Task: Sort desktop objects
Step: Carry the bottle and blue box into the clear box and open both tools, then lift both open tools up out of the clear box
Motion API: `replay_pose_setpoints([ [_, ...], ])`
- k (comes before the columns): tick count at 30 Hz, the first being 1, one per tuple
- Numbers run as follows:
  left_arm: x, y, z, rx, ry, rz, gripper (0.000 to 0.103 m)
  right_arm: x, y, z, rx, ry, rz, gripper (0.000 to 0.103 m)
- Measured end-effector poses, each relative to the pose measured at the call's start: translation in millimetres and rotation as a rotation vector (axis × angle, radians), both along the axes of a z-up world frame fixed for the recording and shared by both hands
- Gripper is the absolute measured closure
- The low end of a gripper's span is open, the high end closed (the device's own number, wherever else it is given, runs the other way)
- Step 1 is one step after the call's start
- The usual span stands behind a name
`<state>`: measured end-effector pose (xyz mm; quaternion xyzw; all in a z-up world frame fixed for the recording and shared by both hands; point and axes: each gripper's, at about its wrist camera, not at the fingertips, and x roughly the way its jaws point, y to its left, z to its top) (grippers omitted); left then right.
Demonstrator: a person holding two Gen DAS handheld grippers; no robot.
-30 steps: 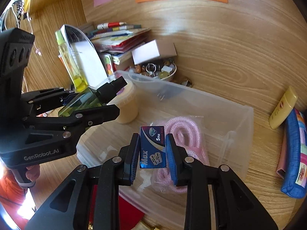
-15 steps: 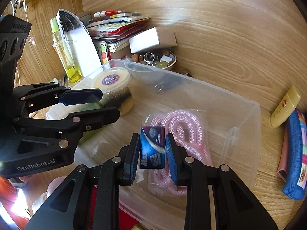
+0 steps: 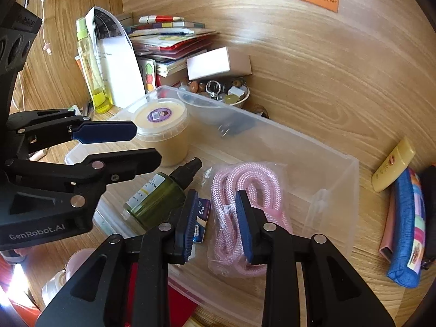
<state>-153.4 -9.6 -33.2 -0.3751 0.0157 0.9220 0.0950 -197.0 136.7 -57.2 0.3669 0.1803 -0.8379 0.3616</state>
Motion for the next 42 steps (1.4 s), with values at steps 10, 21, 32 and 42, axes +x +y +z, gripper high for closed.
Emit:
replay_pose_setpoints([
  [10,16,-4,13,0.021,0.013,0.007,0.059,10,13,17,-0.017,0.062,-0.05,0.05],
  [21,48,-3,42,0.02,0.098,0.015,0.029,37,39,44,-0.055,0.154,-0.102,0.022],
  [32,71,-22,40,0.077,0.087,0.064,0.019,61,71,59,-0.129,0.138,-0.116,0.018],
  [42,89,-45,17,0.084,0.04,0.116,0.015,92,72,36,-0.081,0.093,-0.069,0.017],
])
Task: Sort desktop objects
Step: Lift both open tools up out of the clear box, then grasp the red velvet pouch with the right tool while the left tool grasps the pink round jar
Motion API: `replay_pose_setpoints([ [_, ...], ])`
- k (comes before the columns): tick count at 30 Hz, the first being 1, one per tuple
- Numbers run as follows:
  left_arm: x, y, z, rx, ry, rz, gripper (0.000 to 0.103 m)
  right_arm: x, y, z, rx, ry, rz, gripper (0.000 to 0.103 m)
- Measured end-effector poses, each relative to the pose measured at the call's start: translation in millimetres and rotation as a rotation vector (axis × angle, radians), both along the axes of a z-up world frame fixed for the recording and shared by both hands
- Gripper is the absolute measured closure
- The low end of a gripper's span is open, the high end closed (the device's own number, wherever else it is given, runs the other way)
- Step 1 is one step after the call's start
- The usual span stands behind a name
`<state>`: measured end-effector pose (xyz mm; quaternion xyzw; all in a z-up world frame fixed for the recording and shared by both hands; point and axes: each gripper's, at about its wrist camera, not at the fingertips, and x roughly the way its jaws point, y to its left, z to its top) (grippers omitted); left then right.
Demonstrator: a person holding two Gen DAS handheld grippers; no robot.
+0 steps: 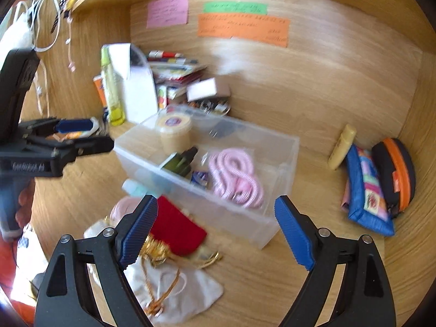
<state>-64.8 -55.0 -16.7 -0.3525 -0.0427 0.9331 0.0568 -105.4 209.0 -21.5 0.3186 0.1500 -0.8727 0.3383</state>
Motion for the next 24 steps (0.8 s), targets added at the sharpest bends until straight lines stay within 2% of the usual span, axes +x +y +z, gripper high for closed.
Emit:
replay_pose_setpoints([
  [5,4,-12,-15,0.045,-0.04,0.023,0.015,12,-4,-25,0.033,-0.094,0.065,0.017],
  [15,12,-18,-39,0.092,-0.103,0.032,0.014,18,-26,-52,0.096,-0.137,0.124,0.02],
  [20,14,-20,-45,0.094,-0.116,0.034,0.014,15,-34,-58,0.105,-0.149,0.152,0.035],
  [24,15,-17,-48,0.096,-0.127,0.021,0.014,15,-38,-63,0.11,-0.164,0.185,0.055],
])
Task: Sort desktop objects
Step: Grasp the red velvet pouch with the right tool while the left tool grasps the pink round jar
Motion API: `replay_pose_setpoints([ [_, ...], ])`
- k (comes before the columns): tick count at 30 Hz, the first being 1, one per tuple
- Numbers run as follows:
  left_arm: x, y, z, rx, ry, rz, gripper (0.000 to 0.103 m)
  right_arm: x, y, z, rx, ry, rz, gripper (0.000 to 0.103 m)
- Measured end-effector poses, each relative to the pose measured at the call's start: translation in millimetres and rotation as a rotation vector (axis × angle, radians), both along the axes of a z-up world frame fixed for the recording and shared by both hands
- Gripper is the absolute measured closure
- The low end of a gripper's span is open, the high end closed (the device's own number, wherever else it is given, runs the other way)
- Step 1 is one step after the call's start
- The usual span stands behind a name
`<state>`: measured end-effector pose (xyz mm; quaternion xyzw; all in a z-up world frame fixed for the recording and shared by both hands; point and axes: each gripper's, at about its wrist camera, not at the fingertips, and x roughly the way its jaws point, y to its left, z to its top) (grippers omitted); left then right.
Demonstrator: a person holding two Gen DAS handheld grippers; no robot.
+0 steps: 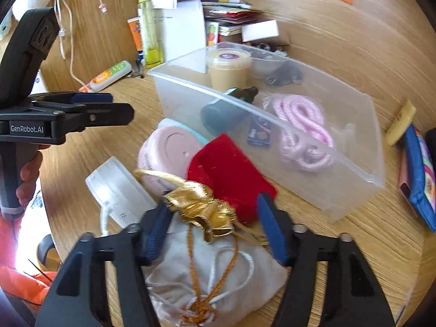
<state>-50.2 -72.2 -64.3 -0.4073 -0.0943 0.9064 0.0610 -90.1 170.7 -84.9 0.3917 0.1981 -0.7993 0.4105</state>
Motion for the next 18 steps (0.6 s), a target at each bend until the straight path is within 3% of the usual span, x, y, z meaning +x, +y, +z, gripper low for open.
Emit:
replay_pose_setpoints([
  [7,1,14,6,-0.008,0.006,-0.063,0.014,3,8,4,-0.031,0.004,0.014,0.077],
  [18,-4,53,8,-0.07,-0.004,-0.165,0.009,-12,44,33,-0.164,-0.006,-0.075,0.081],
])
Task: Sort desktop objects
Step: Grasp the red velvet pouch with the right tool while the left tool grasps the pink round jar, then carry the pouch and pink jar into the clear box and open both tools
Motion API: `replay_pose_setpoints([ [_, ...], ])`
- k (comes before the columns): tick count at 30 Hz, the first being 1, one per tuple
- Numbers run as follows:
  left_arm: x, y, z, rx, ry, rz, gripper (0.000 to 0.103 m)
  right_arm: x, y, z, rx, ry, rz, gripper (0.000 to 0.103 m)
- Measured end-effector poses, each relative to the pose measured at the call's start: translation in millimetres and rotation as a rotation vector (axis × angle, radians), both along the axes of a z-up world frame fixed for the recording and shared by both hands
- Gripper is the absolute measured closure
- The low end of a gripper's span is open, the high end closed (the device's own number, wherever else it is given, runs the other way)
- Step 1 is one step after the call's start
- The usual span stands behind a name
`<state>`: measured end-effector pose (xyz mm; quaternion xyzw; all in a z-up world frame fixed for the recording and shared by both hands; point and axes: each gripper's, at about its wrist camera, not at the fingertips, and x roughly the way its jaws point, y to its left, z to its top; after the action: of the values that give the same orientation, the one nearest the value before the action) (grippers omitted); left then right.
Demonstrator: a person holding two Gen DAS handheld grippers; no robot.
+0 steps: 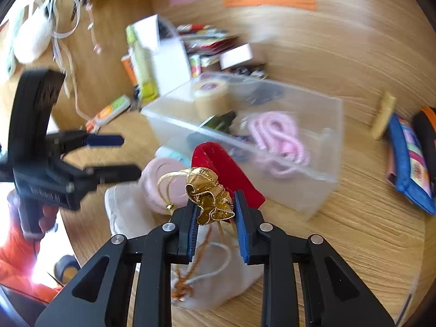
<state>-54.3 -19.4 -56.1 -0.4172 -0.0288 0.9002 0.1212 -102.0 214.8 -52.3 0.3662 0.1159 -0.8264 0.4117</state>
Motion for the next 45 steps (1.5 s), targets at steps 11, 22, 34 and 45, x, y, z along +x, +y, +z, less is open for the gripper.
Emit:
replay_pose_setpoints([
  [11,-16,37,-13,-0.142,-0.085,-0.115,0.009,-10,22,8,-0.065,-0.026,-0.047,0.081],
  [22,-20,50,-22,-0.163,-0.107,-0.158,0.034,-13,23,3,-0.083,-0.046,-0.04,0.081],
  [34,-22,31,-13,-0.102,-0.025,-0.05,0.038,-14,22,2,-0.085,-0.061,-0.049,0.081],
  [45,-15,2,16,-0.014,0.048,0.022,0.038,-18,20,14,-0.105,-0.056,-0.06,0.081],
])
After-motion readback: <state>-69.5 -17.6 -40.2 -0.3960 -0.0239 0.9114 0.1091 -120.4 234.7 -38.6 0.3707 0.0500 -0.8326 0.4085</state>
